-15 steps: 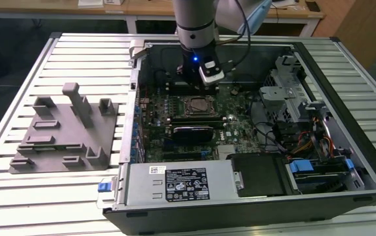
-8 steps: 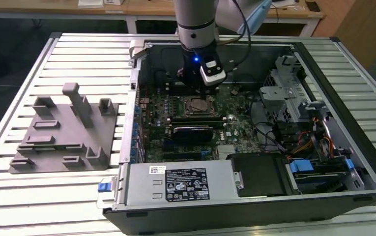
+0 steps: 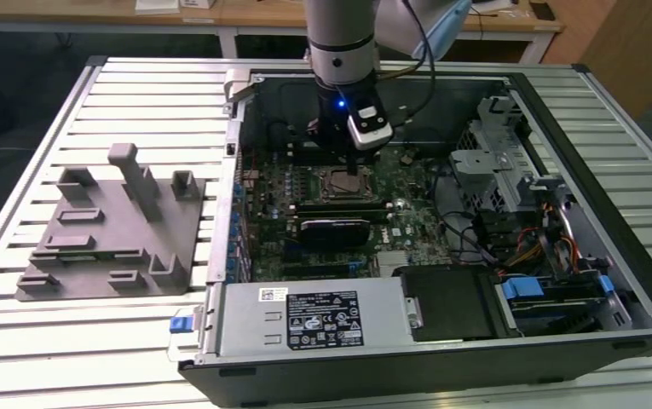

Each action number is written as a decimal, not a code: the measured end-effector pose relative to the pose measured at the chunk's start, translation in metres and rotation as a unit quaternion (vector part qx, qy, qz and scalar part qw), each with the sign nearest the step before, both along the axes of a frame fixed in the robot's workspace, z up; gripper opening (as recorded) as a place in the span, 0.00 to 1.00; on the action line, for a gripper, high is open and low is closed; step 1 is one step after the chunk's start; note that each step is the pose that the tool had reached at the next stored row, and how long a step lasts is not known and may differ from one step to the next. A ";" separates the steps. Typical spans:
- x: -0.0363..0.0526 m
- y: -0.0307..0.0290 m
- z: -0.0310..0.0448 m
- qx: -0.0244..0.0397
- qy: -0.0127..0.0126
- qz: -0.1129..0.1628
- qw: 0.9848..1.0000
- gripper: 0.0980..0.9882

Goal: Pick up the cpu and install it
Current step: 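Install the first cpu locking lever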

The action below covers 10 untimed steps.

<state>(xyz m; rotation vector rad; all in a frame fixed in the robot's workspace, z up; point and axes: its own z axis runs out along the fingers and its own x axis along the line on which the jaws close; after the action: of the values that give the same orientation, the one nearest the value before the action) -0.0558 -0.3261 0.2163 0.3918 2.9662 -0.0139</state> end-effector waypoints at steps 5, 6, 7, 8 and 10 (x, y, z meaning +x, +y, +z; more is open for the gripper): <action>0.0045 -0.0011 -0.0002 0.000 0.032 0.000 1.000 0.01; 0.0045 -0.0011 -0.0002 0.000 0.032 0.000 1.000 0.01; 0.0045 -0.0010 -0.0002 0.000 0.032 0.000 1.000 0.01; 0.0045 -0.0010 -0.0002 0.000 0.032 0.000 1.000 0.01; 0.0045 -0.0010 0.0003 0.000 0.032 0.000 1.000 0.01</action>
<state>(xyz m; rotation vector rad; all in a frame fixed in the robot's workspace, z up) -0.0513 -0.3271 0.2166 0.3987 3.0285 -0.0254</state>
